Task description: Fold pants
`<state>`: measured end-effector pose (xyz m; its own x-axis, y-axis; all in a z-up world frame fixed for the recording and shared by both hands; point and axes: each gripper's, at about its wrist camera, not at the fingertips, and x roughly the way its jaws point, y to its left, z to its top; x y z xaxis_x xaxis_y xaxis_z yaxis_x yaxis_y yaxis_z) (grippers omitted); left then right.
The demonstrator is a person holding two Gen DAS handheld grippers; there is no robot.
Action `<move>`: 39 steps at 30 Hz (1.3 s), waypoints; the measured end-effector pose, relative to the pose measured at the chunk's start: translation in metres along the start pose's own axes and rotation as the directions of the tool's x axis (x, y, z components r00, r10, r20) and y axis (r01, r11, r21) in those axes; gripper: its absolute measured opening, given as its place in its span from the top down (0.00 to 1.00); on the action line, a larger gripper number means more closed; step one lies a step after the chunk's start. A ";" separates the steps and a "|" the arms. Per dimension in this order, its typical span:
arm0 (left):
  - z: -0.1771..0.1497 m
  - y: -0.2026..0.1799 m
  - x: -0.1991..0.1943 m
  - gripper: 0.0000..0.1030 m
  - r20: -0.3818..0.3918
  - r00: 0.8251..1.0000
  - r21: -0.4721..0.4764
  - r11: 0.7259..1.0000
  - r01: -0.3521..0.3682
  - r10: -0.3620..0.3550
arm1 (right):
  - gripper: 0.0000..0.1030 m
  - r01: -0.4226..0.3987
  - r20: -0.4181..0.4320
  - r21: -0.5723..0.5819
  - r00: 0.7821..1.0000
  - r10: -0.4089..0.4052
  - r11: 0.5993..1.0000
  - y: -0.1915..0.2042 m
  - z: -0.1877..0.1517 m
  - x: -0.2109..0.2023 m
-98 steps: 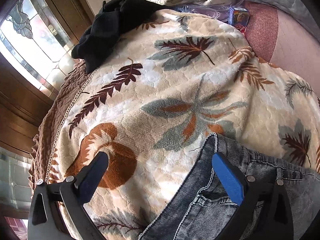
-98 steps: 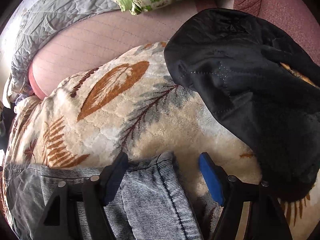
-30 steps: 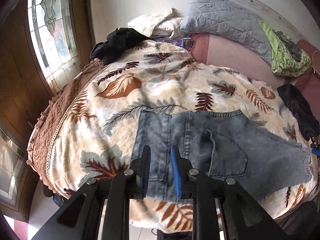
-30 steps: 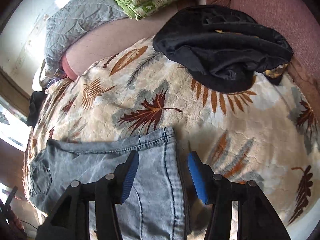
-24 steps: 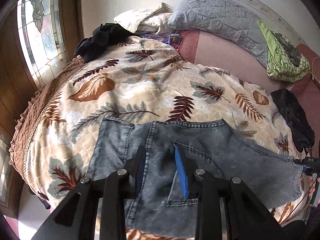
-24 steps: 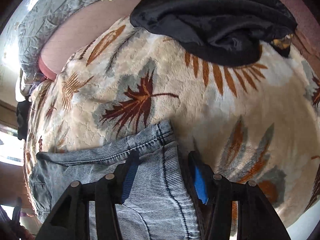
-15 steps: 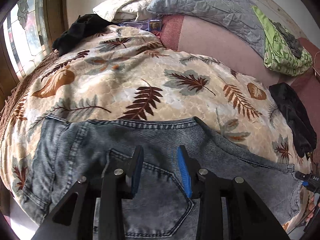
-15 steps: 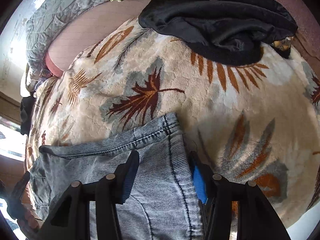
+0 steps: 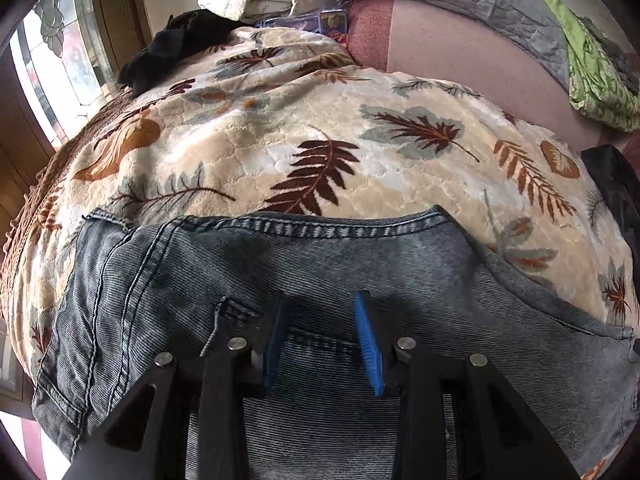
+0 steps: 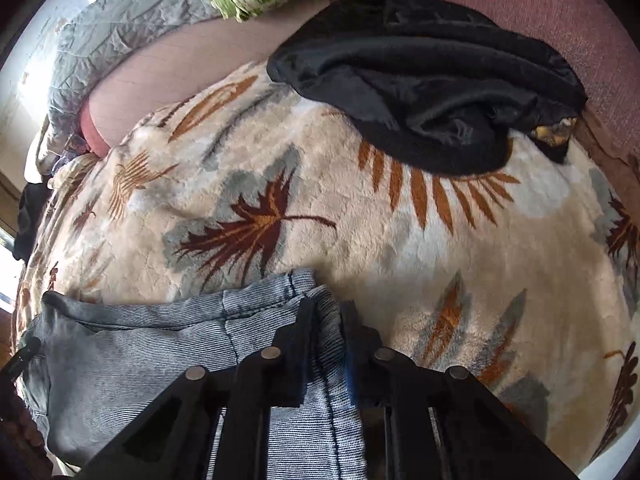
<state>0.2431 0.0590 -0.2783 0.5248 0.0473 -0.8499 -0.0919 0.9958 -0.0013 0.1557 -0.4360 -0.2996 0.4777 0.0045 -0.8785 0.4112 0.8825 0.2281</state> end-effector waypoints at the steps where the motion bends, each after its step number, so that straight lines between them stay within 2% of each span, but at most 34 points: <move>1: 0.000 0.002 0.000 0.65 -0.002 1.000 -0.003 1.000 0.005 -0.005 | 0.83 -0.004 0.012 0.015 1.000 0.004 1.000 -0.001 0.003 -0.004; 3: -0.001 0.003 -0.002 0.65 0.001 1.000 0.006 1.000 0.003 -0.003 | 0.82 0.049 0.096 0.049 0.994 -0.054 0.998 0.001 0.009 -0.023; 4: -0.002 0.004 -0.003 0.65 0.004 1.000 0.014 1.000 -0.004 0.004 | 0.81 0.045 0.149 0.047 0.987 -0.051 0.998 0.006 0.011 -0.035; 5: -0.003 0.004 -0.006 0.65 0.012 1.000 0.021 1.000 -0.017 0.016 | 0.74 -0.008 0.181 0.023 0.983 0.004 1.000 0.014 0.012 -0.044; 6: -0.003 0.005 -0.009 0.65 0.023 0.999 0.027 0.999 -0.030 0.030 | 0.59 -0.095 0.170 -0.018 0.981 0.096 0.995 0.026 0.014 -0.049; 7: -0.002 0.006 -0.013 0.65 0.033 0.999 0.031 0.999 -0.035 0.034 | 0.54 -0.187 0.128 -0.065 0.973 0.194 0.980 0.042 0.014 -0.049; 9: -0.001 0.010 -0.020 0.65 0.054 0.998 0.037 0.998 -0.042 0.040 | 0.53 -0.324 0.052 -0.165 0.940 0.337 0.931 0.083 0.010 -0.047; 11: -0.001 0.013 -0.024 0.65 0.069 0.995 0.042 0.997 -0.068 0.065 | 0.53 -0.395 -0.042 -0.271 0.916 0.399 0.878 0.130 0.003 -0.039; 14: -0.001 0.017 -0.022 0.65 0.063 0.993 0.056 0.993 -0.100 0.097 | 0.53 -0.456 -0.137 -0.405 0.887 0.441 0.793 0.197 -0.012 -0.025; 17: -0.003 0.022 -0.012 0.65 0.023 0.993 0.054 0.992 -0.114 0.113 | 0.53 -0.471 -0.195 -0.507 0.879 0.436 0.722 0.248 -0.027 -0.006; 21: -0.005 0.024 -0.006 0.65 0.014 0.991 0.074 0.988 -0.132 0.132 | 0.53 -0.504 -0.275 -0.570 0.861 0.427 0.649 0.292 -0.041 0.022; 23: -0.006 0.022 -0.005 0.65 0.021 0.990 0.091 0.986 -0.141 0.140 | 0.53 -0.487 -0.287 -0.619 0.870 0.400 0.616 0.309 -0.046 0.031; 26: -0.005 0.025 0.000 0.65 0.008 0.991 0.089 0.987 -0.134 0.133 | 0.53 -0.464 -0.290 -0.669 0.882 0.371 0.581 0.328 -0.051 0.042; 28: -0.005 0.026 0.002 0.65 -0.001 0.991 0.083 0.988 -0.132 0.133 | 0.53 -0.452 -0.302 -0.685 0.890 0.342 0.571 0.336 -0.052 0.052; 31: -0.005 0.022 0.004 0.65 0.002 0.989 0.091 0.985 -0.148 0.149 | 0.53 -0.478 -0.344 -0.659 0.878 0.332 0.580 0.339 -0.052 0.068; 32: -0.005 0.022 0.004 0.64 0.003 0.988 0.093 0.984 -0.152 0.153 | 0.54 -0.479 -0.344 -0.652 0.877 0.334 0.588 0.339 -0.051 0.070; 34: -0.004 0.022 0.005 0.64 0.003 0.988 0.087 0.984 -0.153 0.153 | 0.77 -0.475 -0.332 -0.656 0.879 0.341 0.587 0.339 -0.051 0.068; 35: -0.003 0.023 0.005 0.64 0.002 0.989 0.079 0.986 -0.150 0.150 | 0.97 -0.464 -0.326 -0.667 0.885 0.332 0.583 0.340 -0.051 0.065; 39: 0.002 0.021 0.010 0.64 0.007 0.987 0.065 0.985 -0.161 0.161 | 0.98 -0.440 -0.260 -0.667 0.893 0.366 0.600 0.340 -0.042 0.052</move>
<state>0.2480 0.0810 -0.2855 0.5092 0.2077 -0.8352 -0.1197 0.9781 0.1703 0.2878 -0.1157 -0.2853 0.3755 0.4496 -0.8105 -0.4816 0.8418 0.2438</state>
